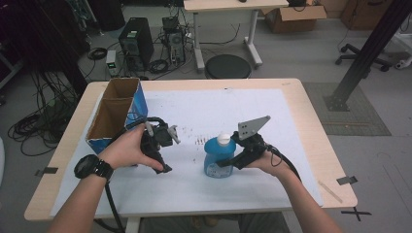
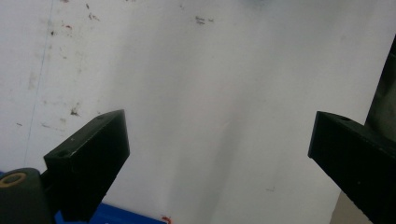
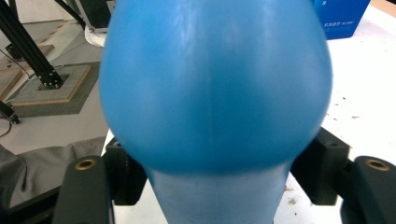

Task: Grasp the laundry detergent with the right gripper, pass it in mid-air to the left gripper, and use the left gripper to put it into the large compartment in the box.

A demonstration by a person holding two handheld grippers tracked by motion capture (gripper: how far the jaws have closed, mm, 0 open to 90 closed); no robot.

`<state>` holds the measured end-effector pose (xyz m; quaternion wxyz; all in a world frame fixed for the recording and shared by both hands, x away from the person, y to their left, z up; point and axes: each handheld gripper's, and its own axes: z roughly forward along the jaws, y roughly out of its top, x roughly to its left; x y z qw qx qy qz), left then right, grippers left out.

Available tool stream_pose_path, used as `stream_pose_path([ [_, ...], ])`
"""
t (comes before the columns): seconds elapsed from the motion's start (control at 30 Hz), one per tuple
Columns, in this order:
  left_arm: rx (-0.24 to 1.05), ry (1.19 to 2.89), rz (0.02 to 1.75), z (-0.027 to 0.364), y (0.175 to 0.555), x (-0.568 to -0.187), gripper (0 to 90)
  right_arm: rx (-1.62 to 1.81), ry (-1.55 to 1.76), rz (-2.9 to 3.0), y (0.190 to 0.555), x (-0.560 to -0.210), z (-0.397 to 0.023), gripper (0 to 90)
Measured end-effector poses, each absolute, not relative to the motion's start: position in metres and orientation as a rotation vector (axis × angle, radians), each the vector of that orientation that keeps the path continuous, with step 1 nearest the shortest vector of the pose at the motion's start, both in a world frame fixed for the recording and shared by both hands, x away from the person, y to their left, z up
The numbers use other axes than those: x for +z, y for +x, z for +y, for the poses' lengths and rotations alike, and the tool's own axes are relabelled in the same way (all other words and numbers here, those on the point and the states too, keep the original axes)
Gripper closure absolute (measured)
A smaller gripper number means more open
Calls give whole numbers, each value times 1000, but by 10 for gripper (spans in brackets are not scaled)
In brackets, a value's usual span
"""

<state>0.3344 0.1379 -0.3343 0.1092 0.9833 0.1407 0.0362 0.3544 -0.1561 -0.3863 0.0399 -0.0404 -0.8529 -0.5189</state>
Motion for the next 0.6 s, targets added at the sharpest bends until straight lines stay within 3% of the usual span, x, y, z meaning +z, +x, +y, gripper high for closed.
stream_pose_path([
  [0.6,111,2889,413,137,333,-332,61,-1632,-109,-2620,355,-385,-160,412],
])
